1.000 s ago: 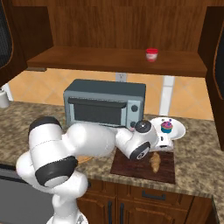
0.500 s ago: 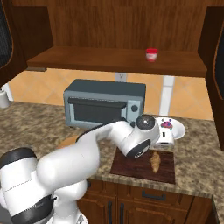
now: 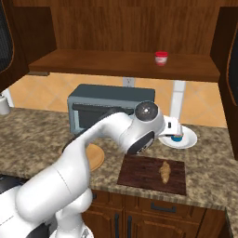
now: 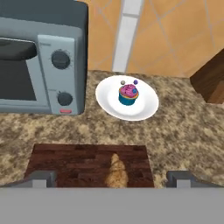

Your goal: From the different types of pastries on the counter, select a croissant and place it on the cutting board. Then retrieve a jar of jam from the cabinet and place it alongside the croissant on the cutting board.

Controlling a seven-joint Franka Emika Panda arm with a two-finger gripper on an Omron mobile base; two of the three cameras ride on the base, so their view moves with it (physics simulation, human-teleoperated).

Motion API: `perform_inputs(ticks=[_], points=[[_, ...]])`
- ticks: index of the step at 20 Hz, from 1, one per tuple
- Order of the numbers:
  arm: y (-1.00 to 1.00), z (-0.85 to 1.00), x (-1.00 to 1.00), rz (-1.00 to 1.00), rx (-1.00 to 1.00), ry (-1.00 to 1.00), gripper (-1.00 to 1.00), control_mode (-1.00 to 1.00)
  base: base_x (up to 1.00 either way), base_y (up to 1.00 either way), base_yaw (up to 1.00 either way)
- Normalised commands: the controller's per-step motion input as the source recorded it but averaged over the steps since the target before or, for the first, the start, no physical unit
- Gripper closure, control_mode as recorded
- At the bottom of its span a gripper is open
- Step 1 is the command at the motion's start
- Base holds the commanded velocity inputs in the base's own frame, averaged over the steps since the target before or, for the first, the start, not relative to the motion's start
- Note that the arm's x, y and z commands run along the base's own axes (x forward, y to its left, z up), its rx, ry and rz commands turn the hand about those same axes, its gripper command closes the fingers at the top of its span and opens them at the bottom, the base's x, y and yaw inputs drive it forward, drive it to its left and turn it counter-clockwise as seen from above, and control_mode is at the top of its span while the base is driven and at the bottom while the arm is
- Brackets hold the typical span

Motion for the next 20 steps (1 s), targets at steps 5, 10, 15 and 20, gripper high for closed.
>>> perform_inputs(ticks=[5, 10, 15, 20], points=[[0.23, 0.85, -0.11, -0.05, 0.04, -0.05, -1.00, -1.00, 0.00, 0.00, 0.00], [0.22, 0.80, 0.02, -0.01, 0.09, 0.00, -1.00, -1.00, 0.00, 0.00, 0.00], [0.18, 0.71, 0.10, -0.02, 0.12, 0.00, -1.00, -1.00, 0.00, 0.00, 0.00], [0.32, 0.60, 0.07, -0.13, 0.02, -0.05, -1.00, -1.00, 0.00, 0.00, 0.00]])
